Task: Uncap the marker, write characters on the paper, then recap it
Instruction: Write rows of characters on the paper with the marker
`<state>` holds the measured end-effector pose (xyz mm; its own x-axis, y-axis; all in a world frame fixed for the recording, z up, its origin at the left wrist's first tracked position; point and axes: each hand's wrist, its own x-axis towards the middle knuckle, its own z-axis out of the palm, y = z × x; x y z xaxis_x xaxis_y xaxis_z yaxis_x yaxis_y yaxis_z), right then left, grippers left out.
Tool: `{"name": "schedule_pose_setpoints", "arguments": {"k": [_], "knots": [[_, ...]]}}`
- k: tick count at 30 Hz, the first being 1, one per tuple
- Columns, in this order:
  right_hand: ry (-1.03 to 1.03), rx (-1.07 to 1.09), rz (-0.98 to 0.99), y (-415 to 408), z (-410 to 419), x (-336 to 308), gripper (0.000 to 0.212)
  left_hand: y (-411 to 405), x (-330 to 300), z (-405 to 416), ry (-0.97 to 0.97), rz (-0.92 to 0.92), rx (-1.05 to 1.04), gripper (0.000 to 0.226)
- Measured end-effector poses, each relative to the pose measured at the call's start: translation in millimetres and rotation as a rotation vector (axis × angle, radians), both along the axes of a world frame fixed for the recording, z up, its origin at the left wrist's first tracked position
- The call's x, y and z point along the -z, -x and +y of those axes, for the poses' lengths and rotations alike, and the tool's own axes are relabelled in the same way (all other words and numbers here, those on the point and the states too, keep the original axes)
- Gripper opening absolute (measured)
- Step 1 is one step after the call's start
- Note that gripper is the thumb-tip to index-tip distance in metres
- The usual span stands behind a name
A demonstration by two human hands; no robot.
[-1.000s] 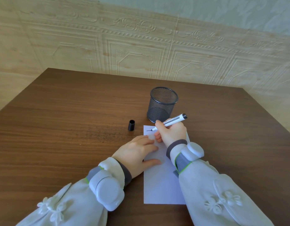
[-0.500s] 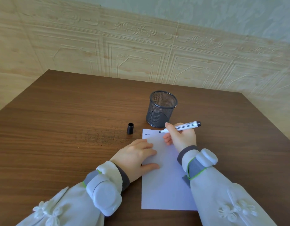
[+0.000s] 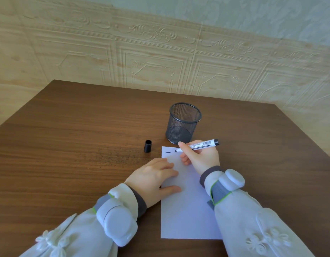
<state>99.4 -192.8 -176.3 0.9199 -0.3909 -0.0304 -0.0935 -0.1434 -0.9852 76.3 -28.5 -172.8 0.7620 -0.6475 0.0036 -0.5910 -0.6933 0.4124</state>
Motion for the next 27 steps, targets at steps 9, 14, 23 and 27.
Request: {"name": "schedule_pose_setpoints", "arguments": {"k": [9,14,23,27], "knots": [[0.075,-0.025,0.006,0.9,1.4,-0.6,0.021,0.0,-0.5,0.4,-0.001,0.001,0.0,0.051],[0.139,0.054,0.029,0.1,-1.5,-0.5,0.028,0.4,-1.9,0.1,-0.008,0.014,-0.004,0.051],[0.07,0.012,0.012,2.4,1.2,-2.6,0.024,0.5,-2.4,-0.2,-0.019,0.017,-0.007,0.051],[0.076,-0.018,0.017,2.4,1.9,-1.8,0.024,1.2,-2.2,0.0,-0.01,0.015,-0.009,0.051]]}}
